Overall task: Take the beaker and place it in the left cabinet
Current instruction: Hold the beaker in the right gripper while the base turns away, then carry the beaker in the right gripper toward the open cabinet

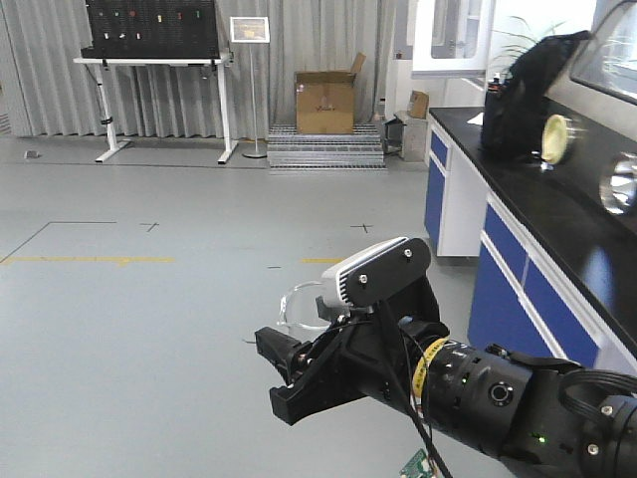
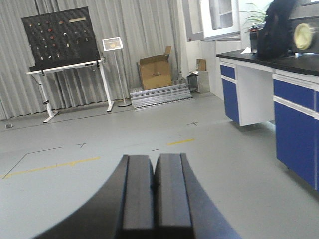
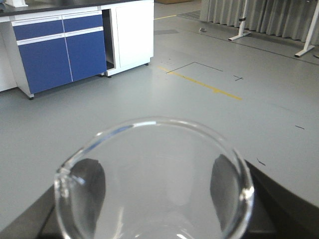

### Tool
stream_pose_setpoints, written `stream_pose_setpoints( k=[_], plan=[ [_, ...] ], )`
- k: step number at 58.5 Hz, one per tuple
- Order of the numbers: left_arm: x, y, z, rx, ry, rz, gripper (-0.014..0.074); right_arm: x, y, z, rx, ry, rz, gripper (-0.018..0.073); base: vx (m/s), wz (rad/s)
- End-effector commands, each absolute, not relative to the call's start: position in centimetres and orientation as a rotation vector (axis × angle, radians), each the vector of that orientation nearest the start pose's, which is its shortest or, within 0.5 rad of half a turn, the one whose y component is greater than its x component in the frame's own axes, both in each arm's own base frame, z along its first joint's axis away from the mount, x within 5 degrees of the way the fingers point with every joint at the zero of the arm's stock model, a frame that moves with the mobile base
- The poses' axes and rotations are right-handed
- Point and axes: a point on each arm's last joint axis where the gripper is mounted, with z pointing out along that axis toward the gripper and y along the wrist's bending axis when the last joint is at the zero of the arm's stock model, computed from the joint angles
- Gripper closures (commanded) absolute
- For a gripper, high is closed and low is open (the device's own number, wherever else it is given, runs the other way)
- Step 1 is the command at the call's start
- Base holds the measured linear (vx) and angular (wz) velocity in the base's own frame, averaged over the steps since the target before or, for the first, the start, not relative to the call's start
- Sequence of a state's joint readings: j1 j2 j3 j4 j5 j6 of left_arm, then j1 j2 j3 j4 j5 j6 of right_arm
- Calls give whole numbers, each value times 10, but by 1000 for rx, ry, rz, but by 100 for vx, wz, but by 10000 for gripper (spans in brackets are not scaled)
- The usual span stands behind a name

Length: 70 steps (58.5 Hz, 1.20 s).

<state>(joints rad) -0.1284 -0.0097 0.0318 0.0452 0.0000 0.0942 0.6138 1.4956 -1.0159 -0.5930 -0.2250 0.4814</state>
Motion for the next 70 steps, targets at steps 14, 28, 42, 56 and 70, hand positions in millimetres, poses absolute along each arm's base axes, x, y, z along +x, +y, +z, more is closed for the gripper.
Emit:
stream_pose_setpoints(
  k=[14,28,42,56,70],
  plan=[
    [55,-7,205,189,1416,2,595,270,207,345,-682,1516,537,498,56,8],
    [55,-7,205,189,1416,2,595,270,207,345,-682,1516,537,498,59,4],
    [55,-7,205,189,1416,2,595,270,207,345,-682,1516,537,498,61,0],
    [55,-7,205,189,1416,2,595,270,207,345,-682,1516,537,498,63,1],
    [55,-7,205,189,1416,2,595,270,207,345,-682,1516,537,498,65,3]
  ],
)
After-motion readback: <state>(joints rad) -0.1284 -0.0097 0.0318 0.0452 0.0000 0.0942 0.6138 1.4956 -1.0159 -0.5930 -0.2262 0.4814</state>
